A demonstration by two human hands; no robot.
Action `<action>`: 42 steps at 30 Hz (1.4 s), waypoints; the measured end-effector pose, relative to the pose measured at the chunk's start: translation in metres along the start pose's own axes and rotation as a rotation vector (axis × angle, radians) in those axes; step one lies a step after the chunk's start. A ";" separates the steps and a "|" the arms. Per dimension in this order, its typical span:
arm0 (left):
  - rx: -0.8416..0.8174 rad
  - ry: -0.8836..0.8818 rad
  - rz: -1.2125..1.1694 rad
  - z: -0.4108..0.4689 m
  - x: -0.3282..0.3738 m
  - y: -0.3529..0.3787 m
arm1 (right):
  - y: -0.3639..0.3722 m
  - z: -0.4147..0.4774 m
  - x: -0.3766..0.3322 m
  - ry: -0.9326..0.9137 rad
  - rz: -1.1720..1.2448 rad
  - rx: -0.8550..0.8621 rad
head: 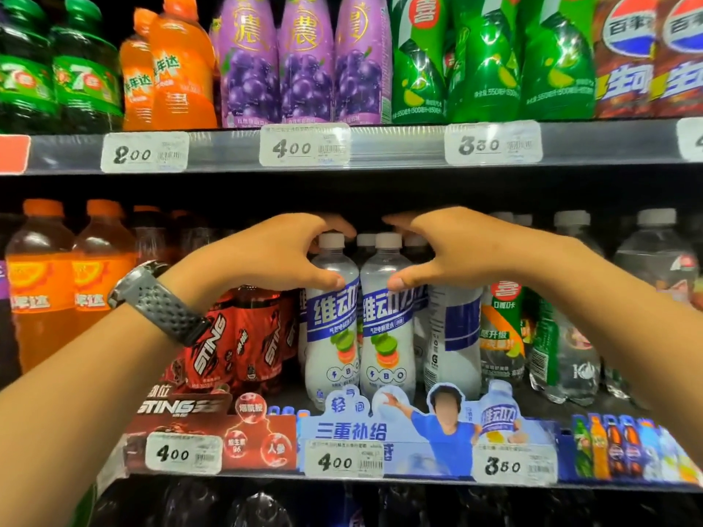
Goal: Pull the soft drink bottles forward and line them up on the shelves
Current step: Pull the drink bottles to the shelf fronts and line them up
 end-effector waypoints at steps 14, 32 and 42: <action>-0.124 -0.015 0.192 0.052 0.030 0.024 | -0.015 -0.018 0.065 0.124 -0.053 -0.103; -0.075 0.040 0.148 0.039 0.035 0.012 | -0.011 -0.017 0.045 0.058 0.017 -0.064; -0.018 0.003 0.249 0.038 0.030 0.009 | -0.016 -0.017 0.028 0.113 0.089 0.183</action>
Point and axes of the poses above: each hand's wrist, its own z-axis towards the middle knuckle, its own y-axis out of the palm, x = y × z, the point moved 10 cm from there along z, towards the middle knuckle, and after that the axes turned 14 degrees about y, right-handed, at the moved point
